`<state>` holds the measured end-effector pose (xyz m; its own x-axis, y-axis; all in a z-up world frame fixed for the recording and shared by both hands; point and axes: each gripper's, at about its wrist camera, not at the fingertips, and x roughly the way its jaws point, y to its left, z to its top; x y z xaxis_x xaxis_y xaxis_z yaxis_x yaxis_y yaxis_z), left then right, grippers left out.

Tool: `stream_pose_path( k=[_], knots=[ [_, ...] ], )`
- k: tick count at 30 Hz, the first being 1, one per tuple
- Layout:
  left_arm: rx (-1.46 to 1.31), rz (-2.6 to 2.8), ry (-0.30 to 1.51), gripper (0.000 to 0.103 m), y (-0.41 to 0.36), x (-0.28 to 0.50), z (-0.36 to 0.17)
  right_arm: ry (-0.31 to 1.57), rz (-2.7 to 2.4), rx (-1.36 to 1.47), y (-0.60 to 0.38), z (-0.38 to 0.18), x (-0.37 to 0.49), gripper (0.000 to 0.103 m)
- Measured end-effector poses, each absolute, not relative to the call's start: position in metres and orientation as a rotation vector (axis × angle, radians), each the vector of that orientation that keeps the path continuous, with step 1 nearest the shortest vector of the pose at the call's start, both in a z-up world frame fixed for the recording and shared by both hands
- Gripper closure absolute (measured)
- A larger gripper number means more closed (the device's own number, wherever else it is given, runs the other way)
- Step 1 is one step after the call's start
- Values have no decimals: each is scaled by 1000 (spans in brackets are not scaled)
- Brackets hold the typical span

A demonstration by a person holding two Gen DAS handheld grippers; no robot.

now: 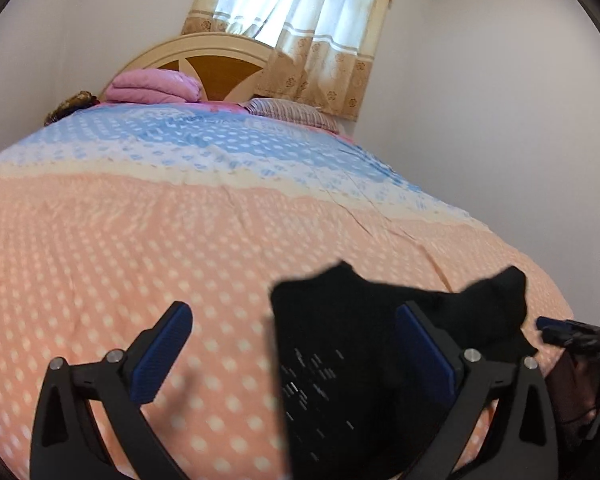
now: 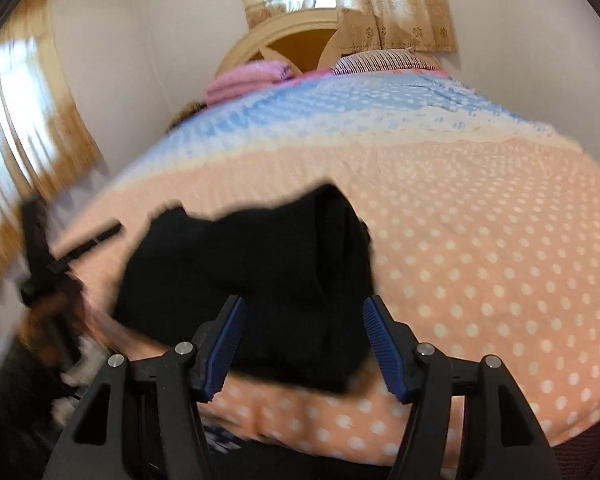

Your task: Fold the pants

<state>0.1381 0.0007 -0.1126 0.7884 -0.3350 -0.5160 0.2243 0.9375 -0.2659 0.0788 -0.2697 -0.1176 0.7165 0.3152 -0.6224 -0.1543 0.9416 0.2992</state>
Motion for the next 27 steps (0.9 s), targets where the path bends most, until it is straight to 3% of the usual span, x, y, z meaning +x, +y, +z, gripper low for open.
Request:
stream_pose_path(
  k=[5, 6, 7, 9, 11, 18, 22, 23, 24, 25, 27],
  knots=[
    [-148, -275, 633, 0, -7, 181, -121, 775, 241, 346, -265, -115, 126, 40],
    [-147, -285, 648, 0, -9, 185, -124, 792, 237, 361, -264, -119, 136, 49],
    [-130, -286, 670, 0, -14, 193, -129, 807, 237, 360, -262, -122, 143, 72],
    [-83, -257, 713, 0, -23, 207, -141, 817, 242, 341, -257, -122, 144, 94],
    [-90, -205, 763, 0, -20, 218, -155, 816, 261, 325, -256, -121, 132, 95],
    [-176, -149, 825, 0, -5, 229, -166, 918, 29, 233, -288, -160, 115, 95],
    [-226, -190, 804, 0, 2, 222, -161, 860, 62, 386, -309, -151, 110, 92],
    [-252, -203, 792, 0, 7, 218, -159, 839, 70, 390, -308, -145, 108, 86],
    [-280, -201, 770, 0, 15, 210, -156, 818, 82, 387, -308, -139, 105, 62],
    [-289, -195, 753, 0, 19, 206, -154, 789, 109, 388, -306, -132, 100, 46],
    [-295, -182, 721, 0, 28, 197, -151, 763, 170, 378, -298, -124, 94, 46]
  ],
)
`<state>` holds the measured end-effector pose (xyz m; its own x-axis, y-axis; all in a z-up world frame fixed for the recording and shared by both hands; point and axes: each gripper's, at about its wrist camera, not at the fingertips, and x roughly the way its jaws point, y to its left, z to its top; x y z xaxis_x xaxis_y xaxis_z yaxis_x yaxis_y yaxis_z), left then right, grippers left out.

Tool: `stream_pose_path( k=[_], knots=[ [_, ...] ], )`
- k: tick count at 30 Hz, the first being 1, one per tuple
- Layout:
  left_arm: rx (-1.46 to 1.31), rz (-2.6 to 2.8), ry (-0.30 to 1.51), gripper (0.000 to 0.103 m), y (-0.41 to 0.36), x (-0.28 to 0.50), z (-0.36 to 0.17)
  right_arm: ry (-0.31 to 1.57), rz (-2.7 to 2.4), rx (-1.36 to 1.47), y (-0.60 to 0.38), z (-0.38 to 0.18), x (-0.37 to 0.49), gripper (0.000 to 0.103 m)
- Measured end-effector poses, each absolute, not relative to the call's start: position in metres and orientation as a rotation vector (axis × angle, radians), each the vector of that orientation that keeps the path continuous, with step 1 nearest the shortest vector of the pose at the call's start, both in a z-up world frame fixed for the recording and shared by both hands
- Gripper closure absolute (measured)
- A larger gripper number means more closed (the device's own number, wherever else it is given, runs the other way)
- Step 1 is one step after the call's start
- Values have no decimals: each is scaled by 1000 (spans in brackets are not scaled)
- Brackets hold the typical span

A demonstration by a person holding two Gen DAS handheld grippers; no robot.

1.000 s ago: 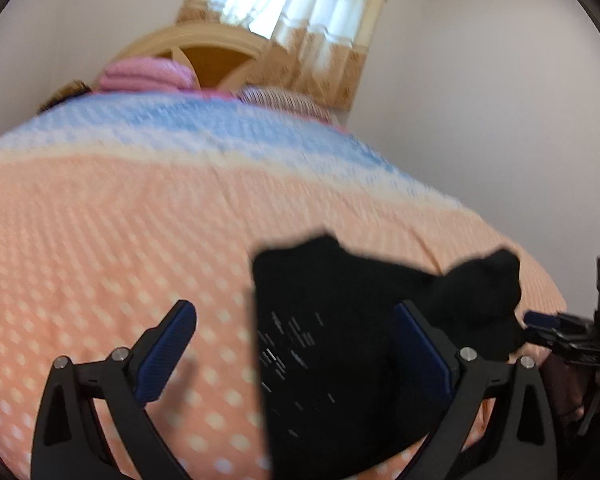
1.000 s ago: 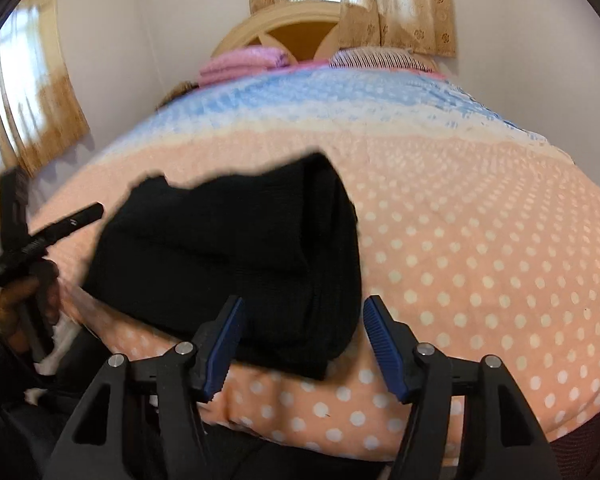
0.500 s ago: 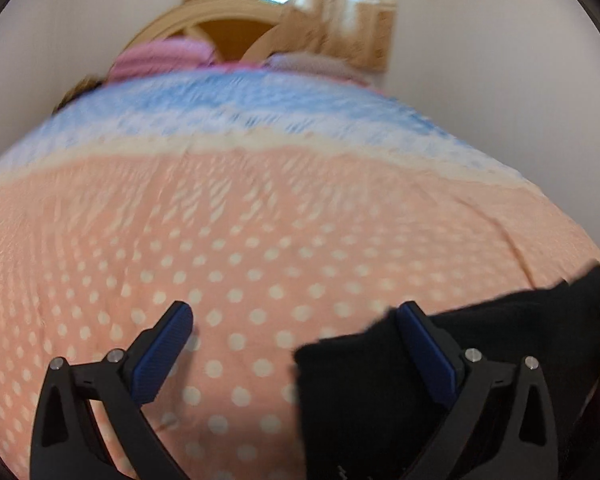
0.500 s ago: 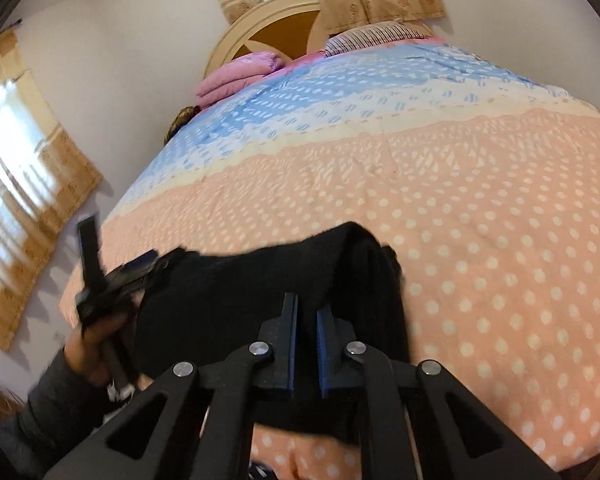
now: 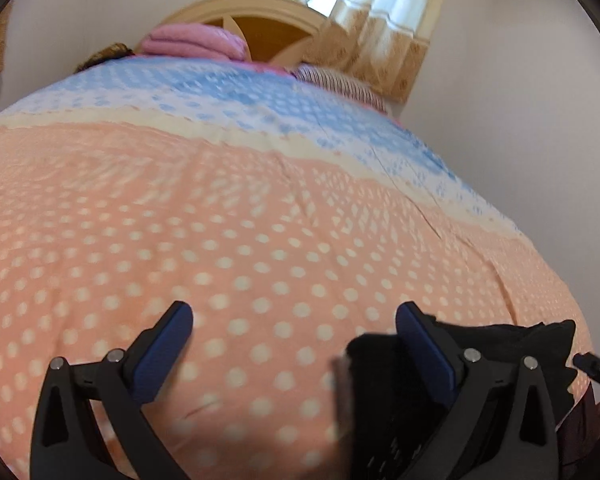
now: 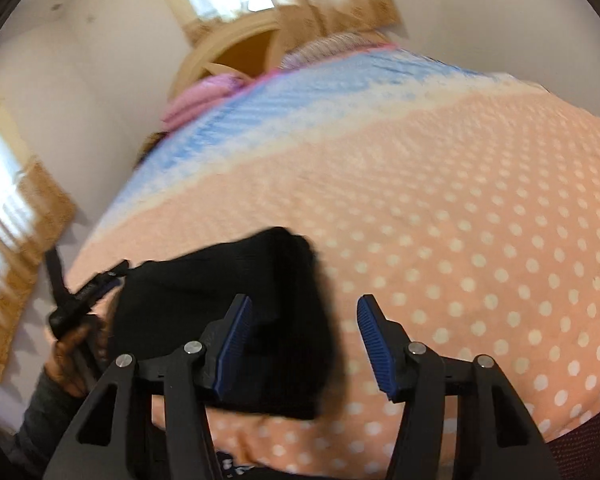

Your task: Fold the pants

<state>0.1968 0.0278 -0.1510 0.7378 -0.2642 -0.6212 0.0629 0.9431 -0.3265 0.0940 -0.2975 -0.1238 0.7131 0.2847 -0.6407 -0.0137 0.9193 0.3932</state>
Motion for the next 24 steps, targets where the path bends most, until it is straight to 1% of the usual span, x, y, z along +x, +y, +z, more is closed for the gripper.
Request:
stream_pose_path(
  k=[3, 4, 5, 6, 7, 9, 11, 14, 15, 16, 17, 20, 22, 23, 24],
  knots=[
    [-310, -156, 694, 0, 40, 178, -151, 800, 216, 307, -276, -127, 88, 46],
    [-311, -158, 694, 0, 40, 175, -153, 841, 227, 289, -269, -135, 86, 49],
    [-309, -159, 697, 0, 41, 176, -154, 869, 238, 267, -262, -142, 83, 56],
    [-302, -163, 702, 0, 40, 175, -156, 882, 219, 211, -253, -148, 80, 68],
    [-295, -166, 703, 0, 39, 175, -156, 891, 198, 158, -247, -152, 78, 74],
    [-277, -166, 696, 0, 34, 175, -154, 921, 210, 139, -243, -160, 73, 78],
    [-266, -175, 693, 0, 31, 174, -153, 921, 202, 152, -249, -159, 71, 79],
    [-262, -179, 695, 0, 31, 173, -154, 936, 194, 229, -271, -167, 81, 79],
    [-260, -176, 697, 0, 31, 172, -153, 941, 196, 246, -271, -168, 79, 73],
    [-259, -171, 695, 0, 31, 171, -152, 933, 170, 262, -276, -167, 80, 58],
    [-251, -165, 678, 0, 31, 166, -149, 915, 142, 262, -278, -163, 77, 54],
    [-184, -168, 615, 0, 23, 148, -135, 781, 73, 214, -273, -136, 65, 54],
    [-137, -170, 582, 0, 14, 140, -126, 704, 114, 184, -261, -119, 65, 53],
    [-120, -180, 566, 0, 8, 137, -123, 674, 152, 172, -253, -113, 67, 51],
    [-110, -193, 561, 0, 2, 136, -121, 645, 216, 156, -241, -108, 70, 47]
  ],
)
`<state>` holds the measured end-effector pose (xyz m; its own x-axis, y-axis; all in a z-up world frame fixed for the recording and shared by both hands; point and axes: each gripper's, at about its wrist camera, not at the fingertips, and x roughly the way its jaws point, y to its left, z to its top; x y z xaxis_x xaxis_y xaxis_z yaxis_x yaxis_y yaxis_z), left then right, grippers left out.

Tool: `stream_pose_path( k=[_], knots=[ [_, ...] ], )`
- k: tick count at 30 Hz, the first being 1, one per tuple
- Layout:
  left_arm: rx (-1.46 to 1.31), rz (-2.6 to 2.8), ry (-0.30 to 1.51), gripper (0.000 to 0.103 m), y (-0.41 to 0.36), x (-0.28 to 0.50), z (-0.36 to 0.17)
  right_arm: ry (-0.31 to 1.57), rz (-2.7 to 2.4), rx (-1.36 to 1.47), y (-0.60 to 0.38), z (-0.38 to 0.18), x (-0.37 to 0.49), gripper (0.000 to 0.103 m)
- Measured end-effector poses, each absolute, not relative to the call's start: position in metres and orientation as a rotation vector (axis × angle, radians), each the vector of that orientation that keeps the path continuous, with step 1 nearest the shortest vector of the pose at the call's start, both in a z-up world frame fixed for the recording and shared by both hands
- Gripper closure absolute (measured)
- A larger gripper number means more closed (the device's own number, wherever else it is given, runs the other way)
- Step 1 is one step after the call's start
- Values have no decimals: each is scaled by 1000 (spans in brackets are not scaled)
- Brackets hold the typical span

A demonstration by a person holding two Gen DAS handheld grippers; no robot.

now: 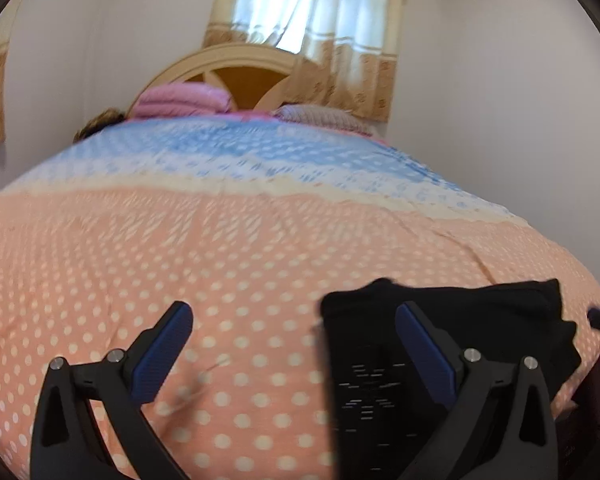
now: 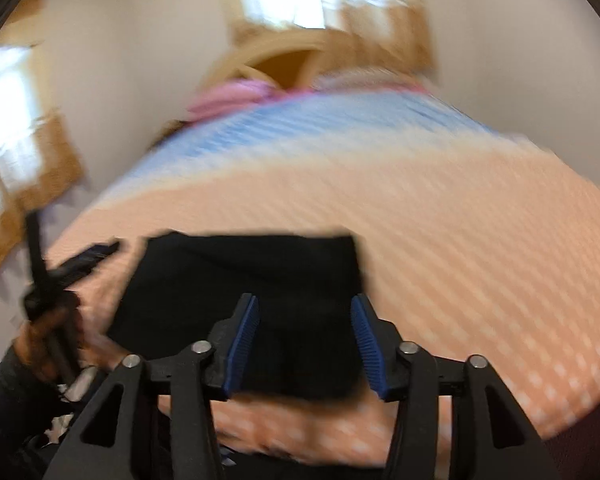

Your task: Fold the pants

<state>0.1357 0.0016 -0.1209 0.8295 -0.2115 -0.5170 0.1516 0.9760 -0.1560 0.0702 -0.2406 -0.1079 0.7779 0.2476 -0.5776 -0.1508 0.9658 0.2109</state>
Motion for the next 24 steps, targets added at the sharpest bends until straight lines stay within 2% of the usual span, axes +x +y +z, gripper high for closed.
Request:
stream_pose_path(
  k=[5, 9, 15, 18, 24],
  knots=[
    [-53, -226, 605, 0, -25, 140, -132, 673, 355, 153, -206, -127, 112, 46],
    [25, -212, 683, 0, -34, 153, -158, 747, 256, 302, -237, -166, 151, 46],
    [-28, -226, 714, 0, -25, 154, -158, 695, 283, 309, -244, -157, 133, 46],
    [-44, -208, 705, 0, -22, 143, -149, 666, 272, 304, -241, -147, 117, 39],
    [-49, -206, 699, 0, -18, 126, -147, 694, 343, 187, -224, -154, 89, 38]
  ],
)
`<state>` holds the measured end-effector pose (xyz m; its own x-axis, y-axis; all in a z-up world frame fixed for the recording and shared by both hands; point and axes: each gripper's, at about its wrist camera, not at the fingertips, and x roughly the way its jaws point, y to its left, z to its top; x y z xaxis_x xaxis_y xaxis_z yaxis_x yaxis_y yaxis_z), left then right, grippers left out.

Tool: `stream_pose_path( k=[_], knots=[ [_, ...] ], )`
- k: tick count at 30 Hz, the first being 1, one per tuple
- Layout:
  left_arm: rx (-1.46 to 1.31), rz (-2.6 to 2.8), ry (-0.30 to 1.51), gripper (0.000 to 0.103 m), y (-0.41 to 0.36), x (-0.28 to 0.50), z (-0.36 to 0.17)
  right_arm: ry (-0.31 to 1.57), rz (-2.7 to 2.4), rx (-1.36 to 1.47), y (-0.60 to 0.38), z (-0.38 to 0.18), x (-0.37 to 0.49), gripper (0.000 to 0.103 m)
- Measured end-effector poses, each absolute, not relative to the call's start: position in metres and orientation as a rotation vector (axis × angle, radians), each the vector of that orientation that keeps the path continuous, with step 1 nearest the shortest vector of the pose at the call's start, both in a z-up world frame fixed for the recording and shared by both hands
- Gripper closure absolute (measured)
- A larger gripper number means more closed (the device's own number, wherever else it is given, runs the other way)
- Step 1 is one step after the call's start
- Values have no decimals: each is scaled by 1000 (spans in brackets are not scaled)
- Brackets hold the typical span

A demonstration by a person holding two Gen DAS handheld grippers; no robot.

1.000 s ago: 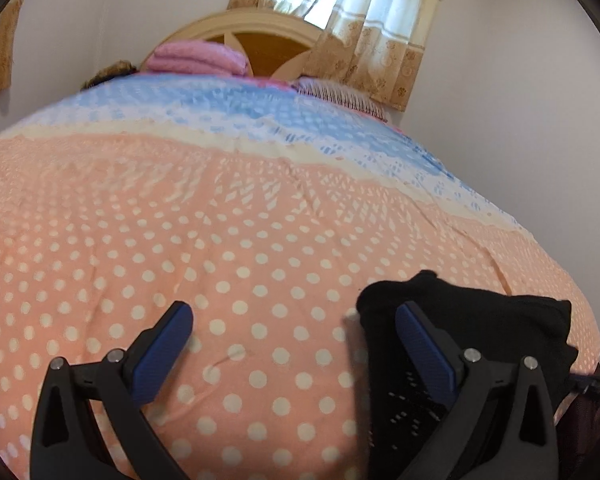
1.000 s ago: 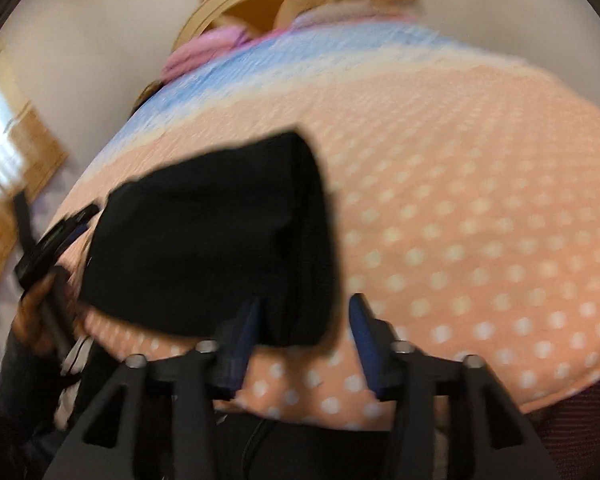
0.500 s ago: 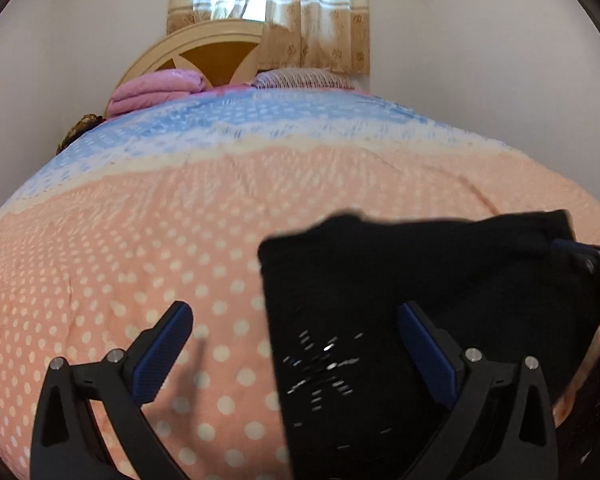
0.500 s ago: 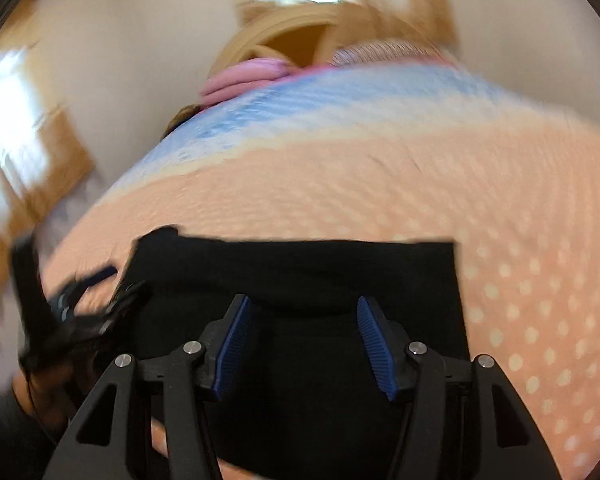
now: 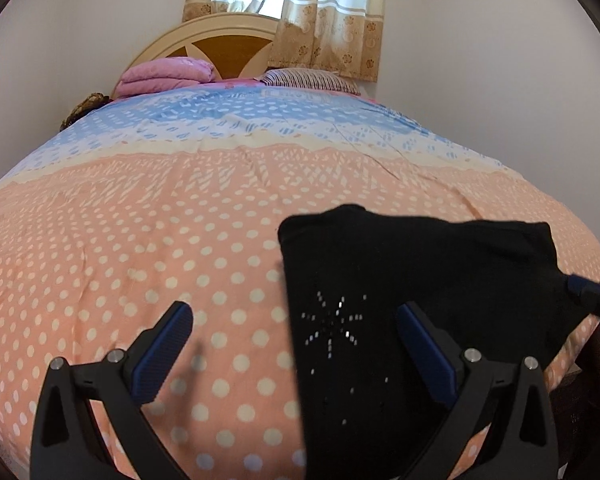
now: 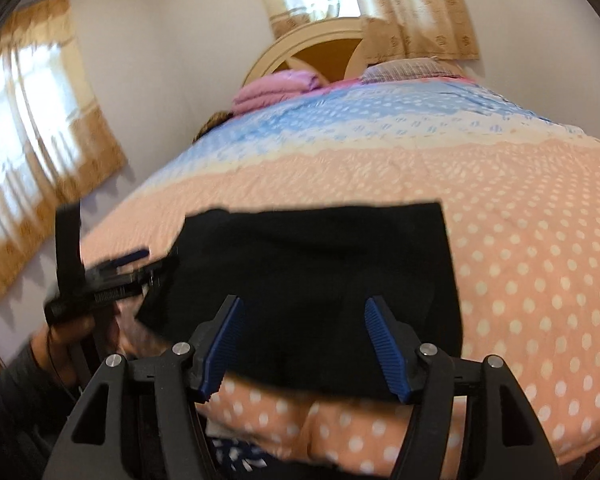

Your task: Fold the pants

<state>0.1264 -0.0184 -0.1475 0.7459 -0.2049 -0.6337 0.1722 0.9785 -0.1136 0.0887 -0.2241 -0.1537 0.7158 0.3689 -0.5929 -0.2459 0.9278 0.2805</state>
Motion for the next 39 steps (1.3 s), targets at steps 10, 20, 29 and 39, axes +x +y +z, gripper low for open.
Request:
stream_pose_path(
  k=[10, 20, 29, 39],
  knots=[
    [-85, -207, 752, 0, -14, 131, -164, 719, 289, 86, -216, -176, 86, 38],
    [-98, -238, 669, 0, -11, 120, -137, 653, 276, 206, -250, -149, 73, 38],
    [-116, -259, 720, 0, -7, 145, -154, 681, 187, 411, -295, -162, 90, 38],
    [-183, -336, 770, 0, -8, 162, -162, 757, 195, 482, -302, -184, 115, 38]
  ],
)
